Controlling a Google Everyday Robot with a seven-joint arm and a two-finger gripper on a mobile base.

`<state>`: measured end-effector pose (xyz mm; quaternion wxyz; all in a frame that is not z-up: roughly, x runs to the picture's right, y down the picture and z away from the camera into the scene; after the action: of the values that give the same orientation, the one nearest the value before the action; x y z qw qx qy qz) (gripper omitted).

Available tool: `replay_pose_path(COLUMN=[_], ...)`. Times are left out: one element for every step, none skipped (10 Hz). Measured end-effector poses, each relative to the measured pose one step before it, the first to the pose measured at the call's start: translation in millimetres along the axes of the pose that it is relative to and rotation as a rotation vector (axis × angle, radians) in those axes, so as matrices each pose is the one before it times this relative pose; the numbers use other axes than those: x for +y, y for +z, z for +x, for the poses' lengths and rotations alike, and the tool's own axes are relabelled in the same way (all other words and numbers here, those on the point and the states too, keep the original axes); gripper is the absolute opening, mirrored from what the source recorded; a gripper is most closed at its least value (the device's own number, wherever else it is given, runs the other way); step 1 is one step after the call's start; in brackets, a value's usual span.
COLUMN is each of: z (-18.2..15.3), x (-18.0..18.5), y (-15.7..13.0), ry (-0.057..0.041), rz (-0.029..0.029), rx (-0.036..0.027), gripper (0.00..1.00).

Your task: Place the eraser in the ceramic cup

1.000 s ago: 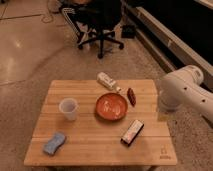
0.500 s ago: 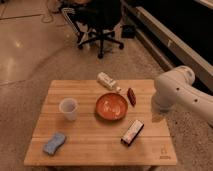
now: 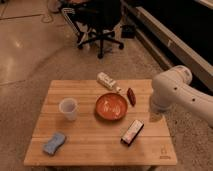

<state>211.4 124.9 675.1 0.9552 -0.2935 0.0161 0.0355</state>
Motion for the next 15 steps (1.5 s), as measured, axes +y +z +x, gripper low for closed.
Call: replay_pose_path(z=[-3.83, 3.14, -2.51, 6.75, 2.38, -0.42, -3.97, -3.85, 0.14, -0.87, -1.4, 0.81, -5.58, 0.33, -2.41], x=[4.32, -1.28, -4.58, 0.09, 5.74, 3.62, -2.88, -4.28, -0.53, 3.62, 6.84, 7.32, -2.5, -3.72, -10.34], y=[0.8, -4.88, -5.17, 2.84, 7.07, 6.89, 5.87, -1.53, -6.81, -1.96, 2.9, 5.35, 0.09, -0.72, 0.27], ry=[-0.00318, 0.00147, -0.01325, -0.01696, -0.00569, 0.01843, 0.01085, 0.00591, 0.03433, -0.01367, -0.05405, -0.08151, -0.02437, 0.02937, 0.05913], rz=[0.00108, 0.00352, -0.00051, -0.01791, -0.00724, 0.00823, 0.00323, -0.00111, -0.00594, -0.00749, 0.01328, -0.00095, -0.00421, 0.00343, -0.00293], rx=[-0.00352, 0.00425, -0.00375, 0.00556, 0.00191, -0.01879, -0.01657, 0.00255, 0.01139, 0.01076, -0.00118, -0.01553, 0.00133, 0.00435, -0.0006], gripper=[0.45, 0.45, 0.45, 0.45, 0.45, 0.45, 0.45, 0.45, 0.45, 0.45, 0.45, 0.45, 0.45, 0.45, 0.45])
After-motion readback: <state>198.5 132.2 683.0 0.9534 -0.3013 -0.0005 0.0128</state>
